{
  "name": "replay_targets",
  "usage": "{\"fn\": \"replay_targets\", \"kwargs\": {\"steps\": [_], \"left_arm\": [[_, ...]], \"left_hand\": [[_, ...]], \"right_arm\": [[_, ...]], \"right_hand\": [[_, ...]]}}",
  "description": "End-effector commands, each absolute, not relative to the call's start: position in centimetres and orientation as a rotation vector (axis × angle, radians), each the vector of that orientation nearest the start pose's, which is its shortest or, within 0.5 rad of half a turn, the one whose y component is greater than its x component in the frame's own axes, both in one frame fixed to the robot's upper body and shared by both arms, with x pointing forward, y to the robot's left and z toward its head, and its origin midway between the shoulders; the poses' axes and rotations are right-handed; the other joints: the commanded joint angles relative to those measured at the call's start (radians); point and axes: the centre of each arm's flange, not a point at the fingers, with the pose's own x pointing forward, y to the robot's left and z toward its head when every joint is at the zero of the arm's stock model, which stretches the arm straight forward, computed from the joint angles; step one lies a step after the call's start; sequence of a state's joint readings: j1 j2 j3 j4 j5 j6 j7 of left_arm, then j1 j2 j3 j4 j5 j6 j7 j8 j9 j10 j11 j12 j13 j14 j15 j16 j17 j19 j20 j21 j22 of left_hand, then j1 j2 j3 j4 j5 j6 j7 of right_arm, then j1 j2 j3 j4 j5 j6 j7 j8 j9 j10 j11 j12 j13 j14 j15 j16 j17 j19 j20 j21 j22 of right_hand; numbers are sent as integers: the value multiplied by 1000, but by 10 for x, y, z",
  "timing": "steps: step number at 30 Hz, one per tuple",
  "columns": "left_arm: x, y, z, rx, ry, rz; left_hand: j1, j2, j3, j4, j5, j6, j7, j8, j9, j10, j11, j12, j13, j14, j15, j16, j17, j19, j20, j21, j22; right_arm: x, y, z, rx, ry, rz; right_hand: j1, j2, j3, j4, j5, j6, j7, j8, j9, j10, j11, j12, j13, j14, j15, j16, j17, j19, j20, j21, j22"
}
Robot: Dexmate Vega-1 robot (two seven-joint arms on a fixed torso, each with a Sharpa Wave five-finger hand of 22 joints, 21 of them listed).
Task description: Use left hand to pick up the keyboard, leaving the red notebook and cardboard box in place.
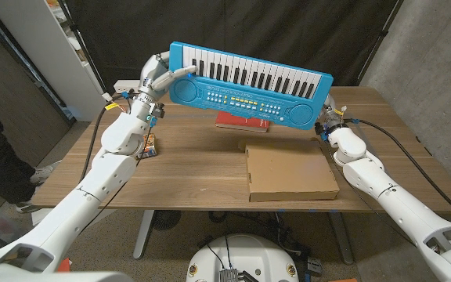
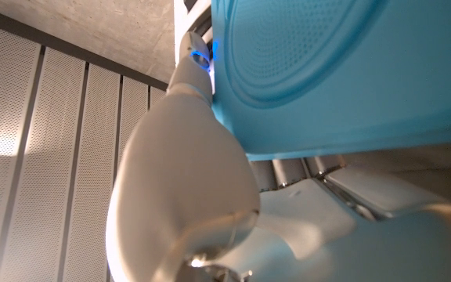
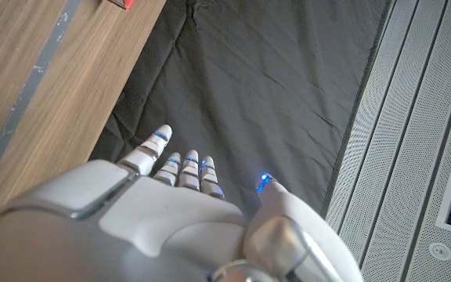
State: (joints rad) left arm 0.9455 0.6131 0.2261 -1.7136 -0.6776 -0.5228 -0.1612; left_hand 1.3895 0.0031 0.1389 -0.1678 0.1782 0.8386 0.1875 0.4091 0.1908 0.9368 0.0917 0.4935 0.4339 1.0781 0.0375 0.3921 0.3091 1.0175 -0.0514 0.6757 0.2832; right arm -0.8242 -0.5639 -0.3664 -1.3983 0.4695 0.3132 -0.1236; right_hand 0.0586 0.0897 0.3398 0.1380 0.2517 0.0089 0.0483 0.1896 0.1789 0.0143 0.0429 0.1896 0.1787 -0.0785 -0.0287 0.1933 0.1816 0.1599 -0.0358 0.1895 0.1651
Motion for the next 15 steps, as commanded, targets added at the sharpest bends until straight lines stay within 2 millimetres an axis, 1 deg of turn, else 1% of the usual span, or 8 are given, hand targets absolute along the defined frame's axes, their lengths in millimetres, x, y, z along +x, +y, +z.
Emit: {"fn": "replay_targets", "kwargs": {"steps": [1,10,14,15], "left_arm": [[497,281,96,-7,-1247,-364],[488,284,96,-8,-1318,-327],[485,286,97,-10,-1341,-321],[484,286,97,-10,-1347,-316]], "left_hand": [[75,91,31,25,4,260,-76,4,0,127,-129,-1,3,229,-242,3,6,108,-112,7,1],[73,91,32,25,5,263,-78,0,0,129,-129,-4,7,228,-242,2,7,101,-112,15,1],[71,91,31,26,5,266,-81,-1,0,129,-132,-6,8,231,-241,2,8,97,-112,19,1],[71,91,31,26,6,266,-82,-2,0,130,-138,-7,8,231,-242,2,8,97,-112,20,1]], "right_arm": [[624,-295,21,-136,-738,90],[619,-292,20,-137,-742,88],[618,-289,19,-137,-740,88],[618,-288,18,-136,-741,88]], "right_hand": [[14,25,3,-8,4,10,1,0,4,4,4,0,6,5,-1,-3,0,7,-40,-1,4],[14,24,3,-8,4,9,1,0,4,6,4,1,6,5,-1,-3,0,7,-41,-1,4],[14,24,3,-8,4,10,1,0,4,5,3,0,6,6,0,-3,0,7,-40,-1,4],[14,24,3,-8,4,10,1,0,4,5,3,0,6,6,-1,-3,0,7,-40,-1,4]]}}
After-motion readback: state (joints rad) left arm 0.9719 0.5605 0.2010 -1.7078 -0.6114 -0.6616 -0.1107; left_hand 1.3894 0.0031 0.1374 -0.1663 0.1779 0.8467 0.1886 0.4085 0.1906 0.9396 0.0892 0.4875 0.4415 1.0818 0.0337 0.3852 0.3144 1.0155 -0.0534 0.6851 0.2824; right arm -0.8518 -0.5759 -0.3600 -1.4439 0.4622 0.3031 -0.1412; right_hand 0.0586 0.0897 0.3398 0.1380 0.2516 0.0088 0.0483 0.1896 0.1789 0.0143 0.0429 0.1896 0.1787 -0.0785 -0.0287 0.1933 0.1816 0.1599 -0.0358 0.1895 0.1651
